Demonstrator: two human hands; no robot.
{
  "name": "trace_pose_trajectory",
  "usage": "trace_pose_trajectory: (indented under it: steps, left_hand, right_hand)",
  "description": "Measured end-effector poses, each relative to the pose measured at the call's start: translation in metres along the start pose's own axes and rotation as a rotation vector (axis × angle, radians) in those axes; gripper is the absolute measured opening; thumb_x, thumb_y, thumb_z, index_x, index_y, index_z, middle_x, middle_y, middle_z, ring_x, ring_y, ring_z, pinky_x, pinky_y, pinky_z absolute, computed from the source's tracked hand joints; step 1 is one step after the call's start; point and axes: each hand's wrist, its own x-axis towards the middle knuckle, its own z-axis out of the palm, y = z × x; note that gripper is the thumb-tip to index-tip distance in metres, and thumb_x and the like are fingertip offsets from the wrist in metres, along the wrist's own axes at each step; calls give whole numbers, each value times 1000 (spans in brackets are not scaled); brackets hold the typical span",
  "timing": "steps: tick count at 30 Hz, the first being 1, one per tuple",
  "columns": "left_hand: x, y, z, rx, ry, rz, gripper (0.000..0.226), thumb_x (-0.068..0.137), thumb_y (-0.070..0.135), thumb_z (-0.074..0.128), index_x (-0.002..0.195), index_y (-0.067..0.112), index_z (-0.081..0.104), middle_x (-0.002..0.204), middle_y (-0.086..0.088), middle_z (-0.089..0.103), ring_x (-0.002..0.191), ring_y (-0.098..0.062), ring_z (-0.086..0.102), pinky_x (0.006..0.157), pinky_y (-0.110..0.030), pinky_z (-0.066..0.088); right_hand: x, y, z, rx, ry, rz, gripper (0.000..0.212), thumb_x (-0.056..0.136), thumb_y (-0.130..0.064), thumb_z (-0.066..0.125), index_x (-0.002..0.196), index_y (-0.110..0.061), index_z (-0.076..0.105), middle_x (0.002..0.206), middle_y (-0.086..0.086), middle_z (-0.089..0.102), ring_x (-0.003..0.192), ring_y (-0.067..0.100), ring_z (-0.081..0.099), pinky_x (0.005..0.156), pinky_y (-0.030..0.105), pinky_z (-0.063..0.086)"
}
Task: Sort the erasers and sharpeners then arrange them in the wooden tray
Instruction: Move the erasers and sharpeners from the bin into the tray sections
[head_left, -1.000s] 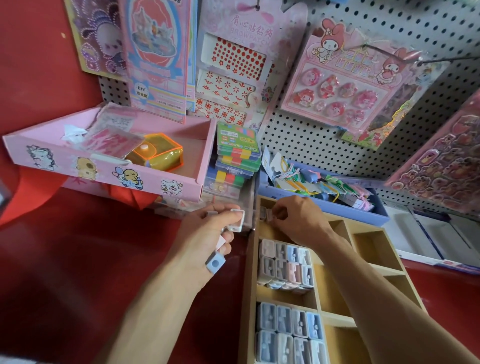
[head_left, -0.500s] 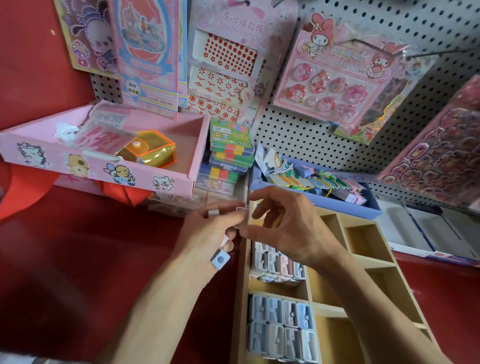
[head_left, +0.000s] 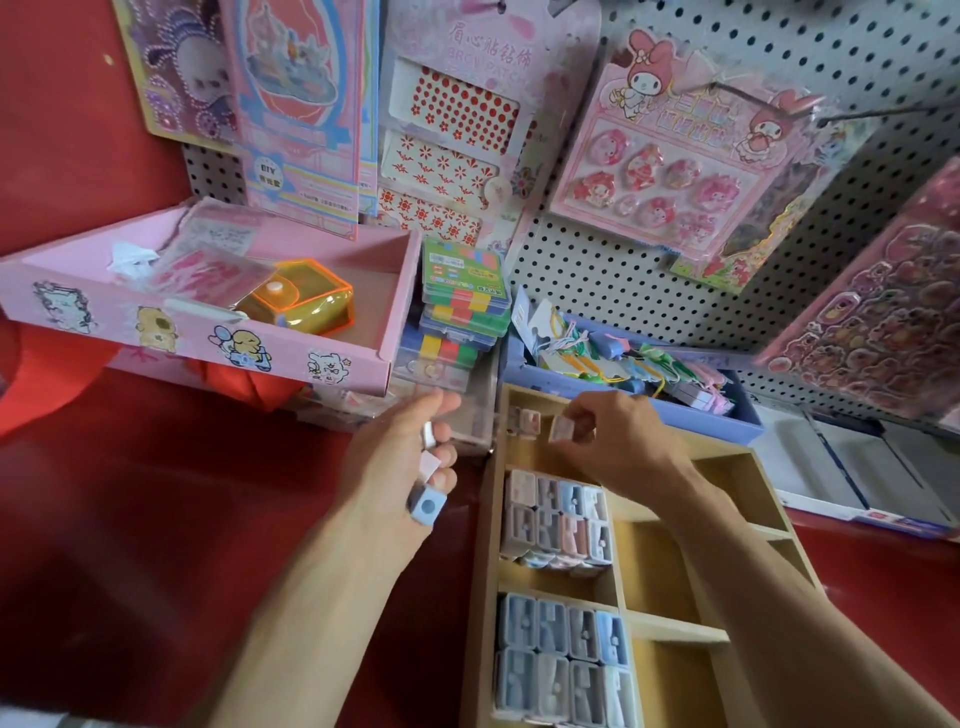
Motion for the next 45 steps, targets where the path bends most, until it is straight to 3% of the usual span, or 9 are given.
trace_pose_trajectory:
  steps: [6, 13, 20, 23, 26, 32, 36, 41, 45]
  left_hand:
    - [1, 2, -2, -13, -3, 2, 14, 95, 14, 57, 86, 6, 65, 57, 1, 47, 39, -6, 36, 32, -14, 24]
    - [1, 1, -1, -15, 12, 12, 12, 94, 14, 59, 86, 6, 64, 56, 1, 47, 39, -6, 36, 33, -14, 25]
    - [-1, -3, 7, -33, 46, 30, 10, 93, 12, 59, 85, 7, 63, 59, 1, 46, 41, -7, 35, 34, -14, 25]
    - [-3, -5, 10, -56, 73, 50, 12, 93, 12, 59, 83, 7, 63, 59, 0, 46, 40, -7, 35, 34, -14, 25]
    - [-4, -5, 11, -70, 123, 94, 17, 95, 14, 58, 79, 8, 62, 61, 0, 47, 40, -7, 37, 34, -14, 27]
    - [-11, -13, 18, -19, 239, 174, 19, 95, 21, 62, 76, 15, 65, 48, 10, 50, 50, -10, 40, 47, -24, 31]
    - [-19, -20, 21, 86, 266, 200, 24, 94, 24, 64, 72, 15, 60, 57, 3, 48, 49, -13, 40, 45, -24, 33]
    - [-22, -23, 25, -42, 160, 87, 23, 95, 29, 62, 78, 14, 62, 54, 6, 49, 43, -6, 45, 43, -17, 39]
    - [-20, -21, 21, -250, 84, -86, 19, 96, 24, 59, 80, 13, 58, 64, 2, 48, 47, -6, 45, 38, -14, 39]
  right_hand:
    - [19, 3, 14, -175, -92, -10, 21, 87, -33, 71, 106, -24, 74, 97, 3, 74, 89, 26, 67, 77, 40, 58]
    - [18, 4, 14, -179, -70, -9, 24, 86, -28, 73, 109, -24, 71, 101, 1, 74, 96, 24, 67, 81, 39, 57]
    - [7, -2, 8, -177, 24, 42, 19, 84, -27, 71, 103, -23, 69, 92, 1, 73, 87, 27, 67, 73, 39, 57]
    - [-12, -12, -3, 71, 106, 39, 7, 82, -23, 74, 86, -20, 70, 75, -7, 70, 73, 12, 65, 66, 30, 53]
    - [-46, -40, -17, 356, 67, -33, 6, 82, -21, 77, 84, -22, 72, 66, -11, 66, 58, 0, 57, 57, 12, 44]
    - [-91, -74, -20, 691, -123, -123, 18, 79, -19, 83, 91, -26, 71, 78, -6, 72, 65, 16, 64, 58, 20, 49]
    - [-97, -75, -12, 764, -143, -155, 18, 78, -18, 86, 91, -23, 75, 82, -2, 74, 67, 15, 65, 65, 21, 51]
    - [-101, -72, -9, 778, -38, -119, 10, 83, -12, 80, 92, -17, 77, 82, -7, 71, 72, 10, 63, 63, 22, 51]
    - [-98, -65, -17, 1079, 19, 33, 7, 87, -8, 74, 93, -5, 73, 91, 4, 77, 82, 16, 70, 69, 31, 58]
